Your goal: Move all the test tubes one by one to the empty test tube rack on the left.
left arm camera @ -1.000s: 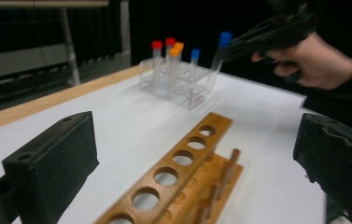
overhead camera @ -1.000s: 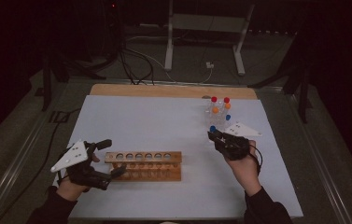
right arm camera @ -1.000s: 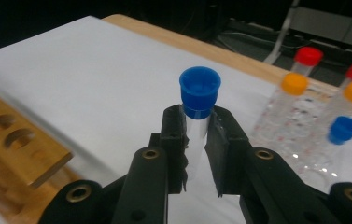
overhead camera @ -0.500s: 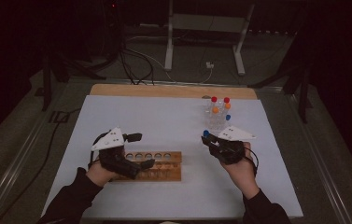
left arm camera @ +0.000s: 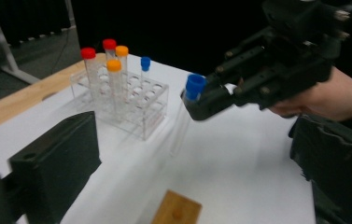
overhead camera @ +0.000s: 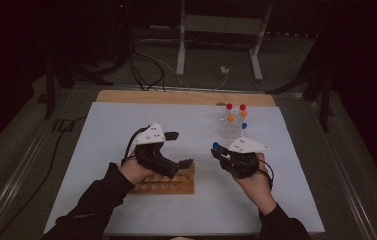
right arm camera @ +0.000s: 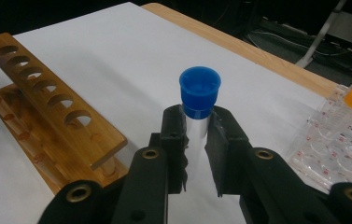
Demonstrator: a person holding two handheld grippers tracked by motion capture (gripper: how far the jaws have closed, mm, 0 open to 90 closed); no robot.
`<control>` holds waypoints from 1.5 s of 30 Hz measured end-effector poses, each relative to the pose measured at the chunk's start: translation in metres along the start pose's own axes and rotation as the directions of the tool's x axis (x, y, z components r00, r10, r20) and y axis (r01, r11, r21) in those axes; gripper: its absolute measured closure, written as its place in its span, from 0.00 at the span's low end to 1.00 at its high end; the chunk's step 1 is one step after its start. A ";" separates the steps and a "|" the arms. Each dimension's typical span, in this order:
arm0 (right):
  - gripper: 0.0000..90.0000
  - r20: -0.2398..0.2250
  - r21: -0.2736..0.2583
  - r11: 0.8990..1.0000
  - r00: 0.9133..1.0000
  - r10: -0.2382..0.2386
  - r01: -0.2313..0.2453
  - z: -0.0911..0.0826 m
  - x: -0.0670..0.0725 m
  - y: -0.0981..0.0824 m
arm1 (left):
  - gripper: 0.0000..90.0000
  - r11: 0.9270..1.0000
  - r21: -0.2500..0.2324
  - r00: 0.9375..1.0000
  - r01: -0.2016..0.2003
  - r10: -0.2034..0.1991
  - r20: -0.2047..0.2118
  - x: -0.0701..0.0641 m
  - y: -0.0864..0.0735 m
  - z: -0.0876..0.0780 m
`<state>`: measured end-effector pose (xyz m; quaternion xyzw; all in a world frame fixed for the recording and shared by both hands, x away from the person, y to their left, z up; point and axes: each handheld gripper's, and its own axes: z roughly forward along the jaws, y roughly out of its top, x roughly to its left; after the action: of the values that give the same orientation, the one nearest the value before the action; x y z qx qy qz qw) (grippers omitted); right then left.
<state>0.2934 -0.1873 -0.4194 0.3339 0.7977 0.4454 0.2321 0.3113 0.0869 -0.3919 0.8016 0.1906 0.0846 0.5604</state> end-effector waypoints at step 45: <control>0.85 -0.013 -0.005 1.000 1.000 0.001 -0.001 0.001 0.002 0.001 | 0.84 0.995 0.078 0.998 -0.058 0.058 0.004 -0.006 0.020 0.079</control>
<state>0.2935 -0.1849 -0.4197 0.3306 0.7979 0.4499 0.2274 0.3375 0.0107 -0.4012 0.8283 0.1699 0.0928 0.5258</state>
